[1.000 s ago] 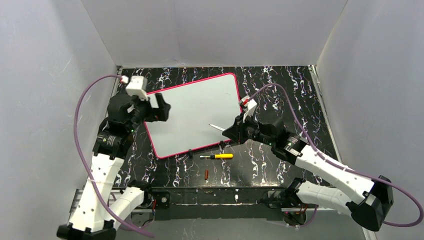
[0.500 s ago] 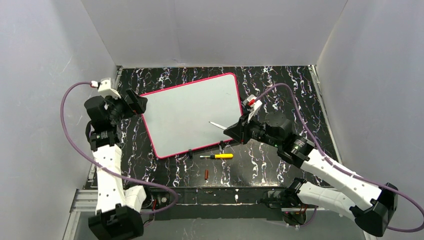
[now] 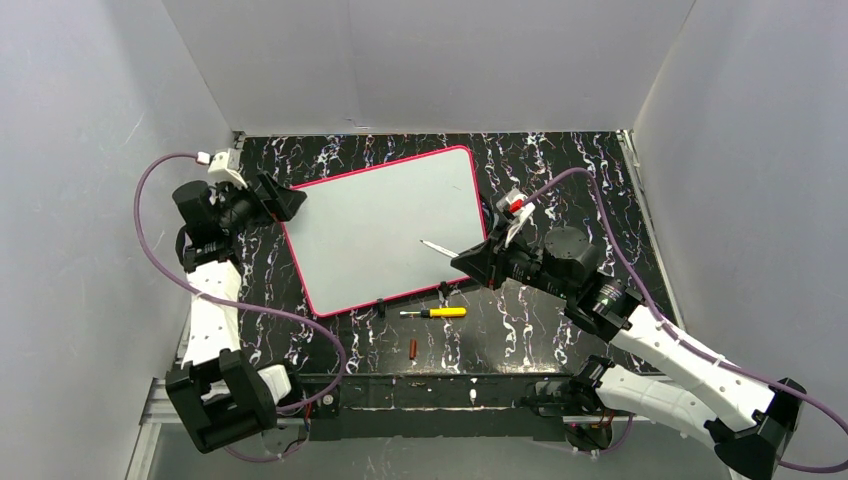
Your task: Write a sentence on the whiteboard
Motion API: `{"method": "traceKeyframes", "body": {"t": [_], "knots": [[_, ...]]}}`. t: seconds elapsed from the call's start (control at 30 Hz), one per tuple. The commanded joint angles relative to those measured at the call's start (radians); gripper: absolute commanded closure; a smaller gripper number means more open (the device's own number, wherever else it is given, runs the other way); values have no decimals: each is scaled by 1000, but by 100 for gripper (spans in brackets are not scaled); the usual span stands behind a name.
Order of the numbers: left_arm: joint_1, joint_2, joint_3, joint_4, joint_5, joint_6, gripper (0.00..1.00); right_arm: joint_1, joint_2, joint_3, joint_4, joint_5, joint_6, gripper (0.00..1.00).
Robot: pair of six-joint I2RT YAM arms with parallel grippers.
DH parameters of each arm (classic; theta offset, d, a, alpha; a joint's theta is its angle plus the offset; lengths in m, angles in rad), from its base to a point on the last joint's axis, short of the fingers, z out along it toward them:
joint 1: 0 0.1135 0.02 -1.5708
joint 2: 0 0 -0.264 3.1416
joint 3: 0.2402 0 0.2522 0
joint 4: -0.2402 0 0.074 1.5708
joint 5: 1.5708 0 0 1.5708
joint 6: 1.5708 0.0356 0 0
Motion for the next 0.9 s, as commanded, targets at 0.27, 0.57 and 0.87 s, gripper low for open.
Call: {"method": "traceKeyframes", "body": {"t": [0.27,0.57,0.87], "knots": [[-94,-94,-64,57,168,11,6,6,4,-23,42,-8,1,99],[-164,-108,-68,4,125,39,7,7,-2,-28,42,-5,5,99],[-200,-122,-57,-91,32,79,6,6,6,-29,42,-5,11,99]]}}
